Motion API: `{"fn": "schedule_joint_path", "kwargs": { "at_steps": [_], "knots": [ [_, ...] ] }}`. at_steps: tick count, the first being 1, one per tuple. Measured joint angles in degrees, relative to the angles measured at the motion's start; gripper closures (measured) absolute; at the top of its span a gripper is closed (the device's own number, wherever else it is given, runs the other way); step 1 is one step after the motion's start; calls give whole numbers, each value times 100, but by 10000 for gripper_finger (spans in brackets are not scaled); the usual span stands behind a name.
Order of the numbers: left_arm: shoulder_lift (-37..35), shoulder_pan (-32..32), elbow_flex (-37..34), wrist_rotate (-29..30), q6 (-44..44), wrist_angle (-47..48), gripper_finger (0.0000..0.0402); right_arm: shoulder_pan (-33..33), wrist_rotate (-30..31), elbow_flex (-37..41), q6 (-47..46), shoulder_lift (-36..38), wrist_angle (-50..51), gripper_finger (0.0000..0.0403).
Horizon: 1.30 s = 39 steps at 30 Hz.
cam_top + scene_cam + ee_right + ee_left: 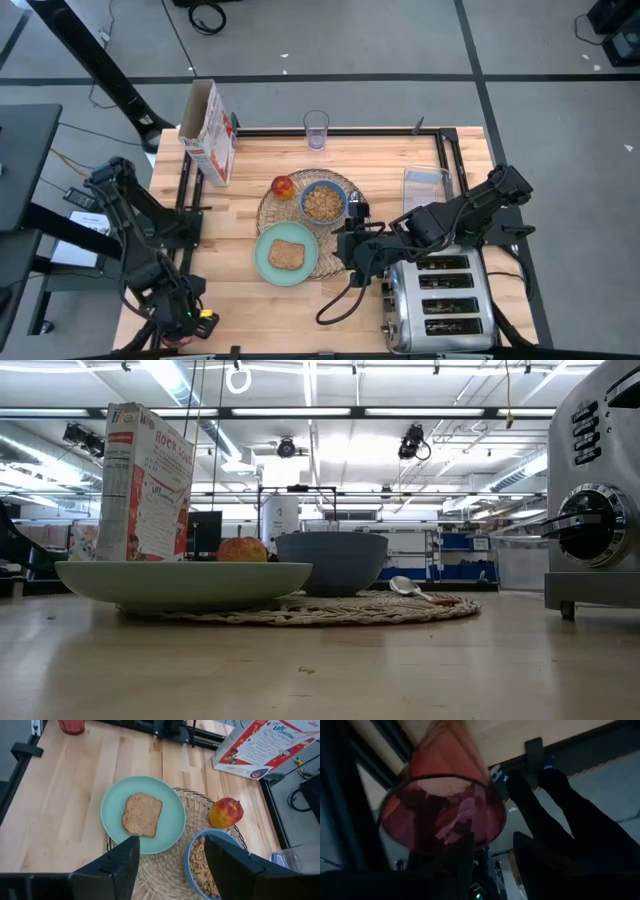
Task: Arrange a breakfast setting
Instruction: Put the cup with rice on the table
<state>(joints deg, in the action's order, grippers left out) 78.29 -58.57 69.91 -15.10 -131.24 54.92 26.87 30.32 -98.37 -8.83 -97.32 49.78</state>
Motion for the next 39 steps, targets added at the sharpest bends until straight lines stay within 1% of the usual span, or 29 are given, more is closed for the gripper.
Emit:
{"fn": "schedule_joint_path", "kwargs": {
  "at_steps": [6,11,17,23,25,27,32,34,39],
  "knots": [
    [308,26,0,5,-13,-121,258,-38,4,0,-4,0,212,147],
    [364,22,0,-13,-89,-100,258,-48,-3,0,-3,0,288,132],
    [632,26,0,-12,-120,-49,258,-66,-341,0,180,12,277,127],
    [941,26,0,-17,-49,-42,262,82,-366,0,432,209,23,127],
    [991,26,0,-44,12,-45,273,96,-366,0,547,343,-121,127],
    [1013,26,0,-59,125,-48,294,111,-421,0,678,506,-263,127],
    [1016,26,0,-73,173,19,379,114,-572,0,890,906,-402,134],
    [1016,26,0,-76,193,45,388,111,-563,0,899,1064,-372,137],
    [1016,56,4,-190,260,38,384,83,-562,-2,835,1298,-264,140]
  ]
}}
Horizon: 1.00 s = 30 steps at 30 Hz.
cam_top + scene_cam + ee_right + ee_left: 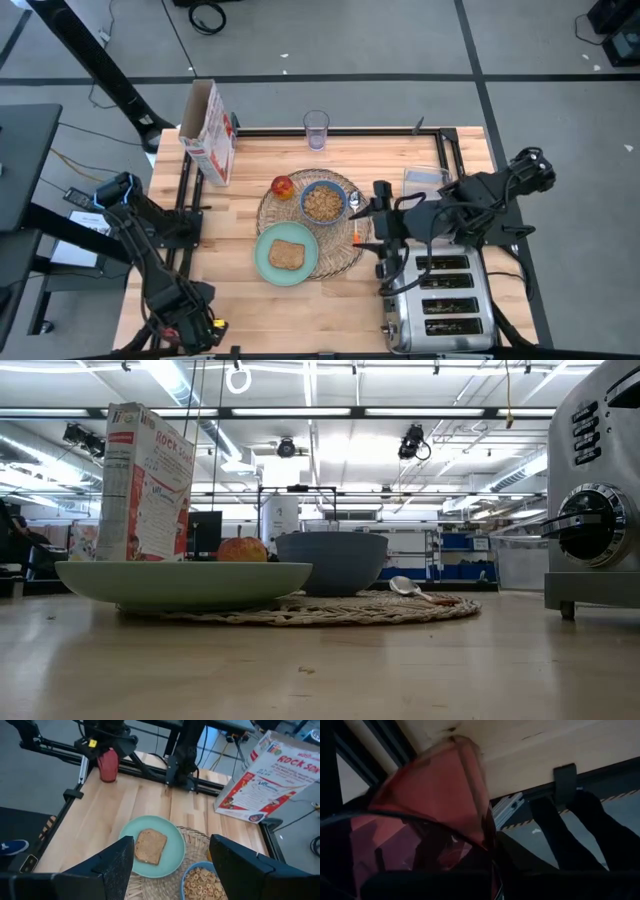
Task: Arrange a breakfast setting
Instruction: Put the cup with rice on the table
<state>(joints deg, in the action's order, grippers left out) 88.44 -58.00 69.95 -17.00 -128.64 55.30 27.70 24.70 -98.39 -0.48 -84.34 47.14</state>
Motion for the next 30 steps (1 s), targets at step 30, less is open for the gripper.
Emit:
{"fn": "schedule_joint_path", "kwargs": {
  "at_steps": [30],
  "knots": [
    [-2,3772,3398,1480,5780,3085,389,-47,154,109,-1370,754,1312,86]
  ]
}}
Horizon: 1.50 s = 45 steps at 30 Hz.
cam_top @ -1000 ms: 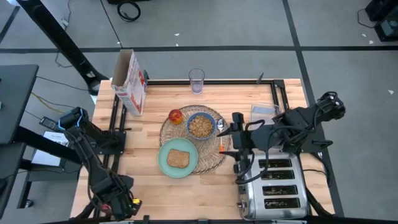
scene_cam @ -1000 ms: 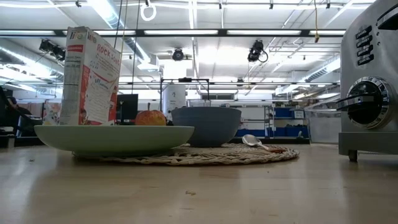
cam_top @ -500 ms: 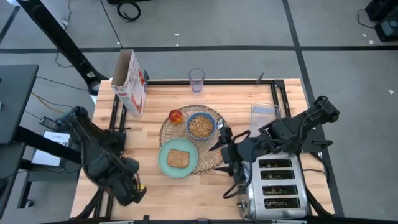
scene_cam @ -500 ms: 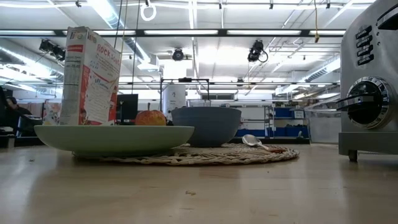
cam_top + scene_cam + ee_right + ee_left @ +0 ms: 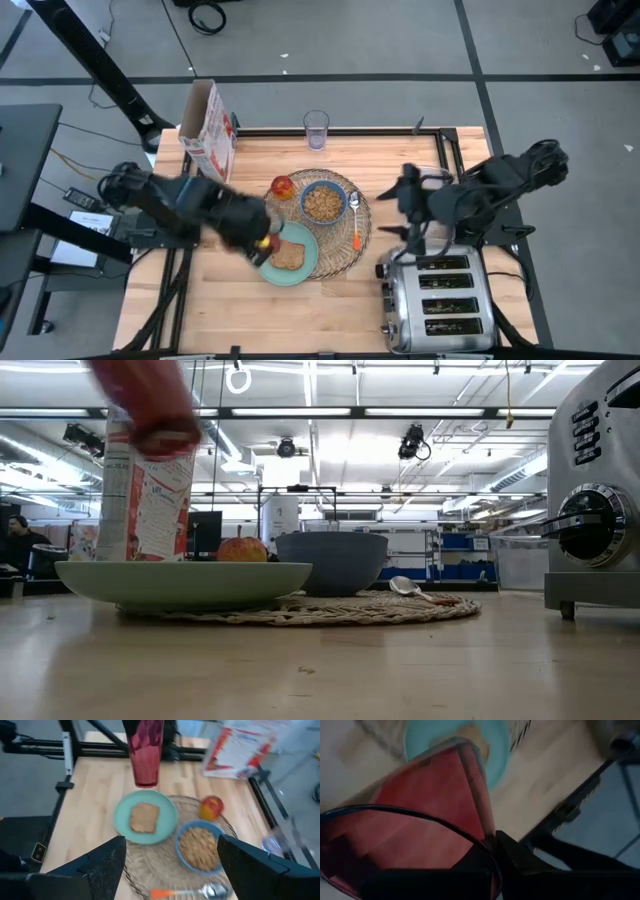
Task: Arrange a breakfast setting
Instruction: Put the cup with rice on the table
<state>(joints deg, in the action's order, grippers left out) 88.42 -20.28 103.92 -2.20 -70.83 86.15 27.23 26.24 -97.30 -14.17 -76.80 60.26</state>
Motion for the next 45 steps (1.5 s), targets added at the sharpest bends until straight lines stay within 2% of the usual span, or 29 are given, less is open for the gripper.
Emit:
{"fn": "schedule_joint_path", "kwargs": {
  "at_steps": [8,13,18,21,24,30,34,40,45],
  "knots": [
    [126,1790,45,-211,2068,-632,389,-260,454,228,-517,455,673,90],
    [395,2633,43,-570,3174,-886,389,-972,-324,879,-484,664,416,76],
    [713,3385,61,-675,4179,-1013,389,-1836,-755,1448,222,805,-465,61],
    [1012,3756,405,-643,4759,-968,389,-2459,-1219,1735,813,681,-1037,55],
    [1390,4029,1047,-655,5296,-956,389,-3116,-1690,1965,1160,436,-1622,53],
    [2245,4222,2413,-643,6250,-569,389,-4100,-2130,2063,1897,-7,-2386,52],
    [2577,4156,2965,-653,6695,-505,389,-4571,-2791,2063,2440,-363,-2635,52],
    [2610,3901,3040,-519,6903,-479,389,-4938,-3458,2063,2969,-929,-3104,52],
    [2610,3639,3040,-324,7127,-313,389,-5030,-4017,2049,3307,-1036,-3334,52]
  ]
}}
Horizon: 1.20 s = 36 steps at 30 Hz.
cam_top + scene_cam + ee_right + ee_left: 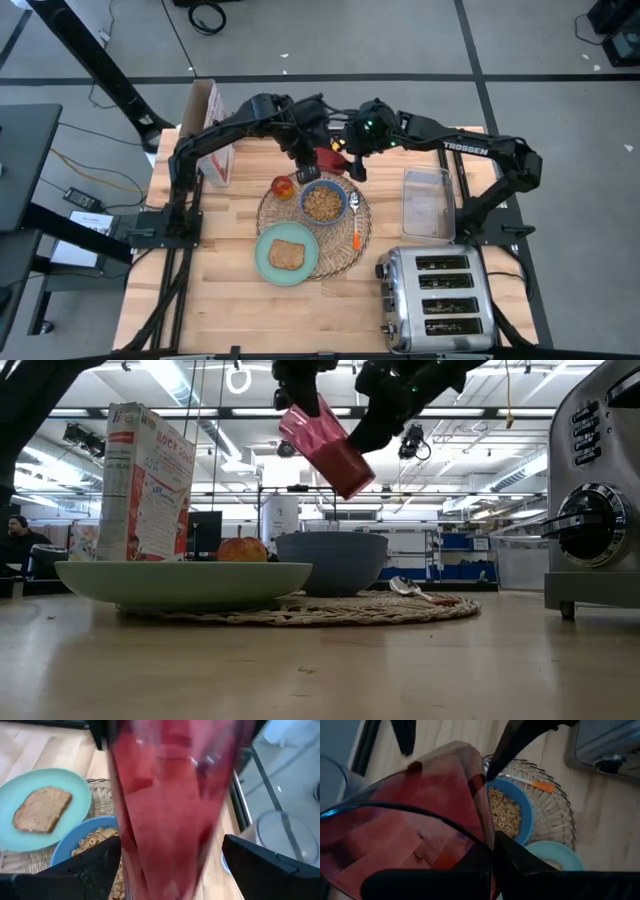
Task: Arrange a breakfast setting
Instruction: Put the cup with rice on the table
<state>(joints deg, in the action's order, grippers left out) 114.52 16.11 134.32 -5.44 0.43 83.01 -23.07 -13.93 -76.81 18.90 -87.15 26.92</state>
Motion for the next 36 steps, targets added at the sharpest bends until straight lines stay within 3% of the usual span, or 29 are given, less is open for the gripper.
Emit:
{"fn": "schedule_joint_path", "kwargs": {
  "at_steps": [14,20,36],
  "knots": [
    [0,-552,-9,762,1204,-477,389,101,-436,-14,452,-179,719,52],
    [-12,-581,-9,919,1206,-535,389,73,-507,-10,17,-34,773,49],
    [-116,-835,-2,1192,1237,-569,390,98,-910,-7,-75,197,822,38]
  ]
}}
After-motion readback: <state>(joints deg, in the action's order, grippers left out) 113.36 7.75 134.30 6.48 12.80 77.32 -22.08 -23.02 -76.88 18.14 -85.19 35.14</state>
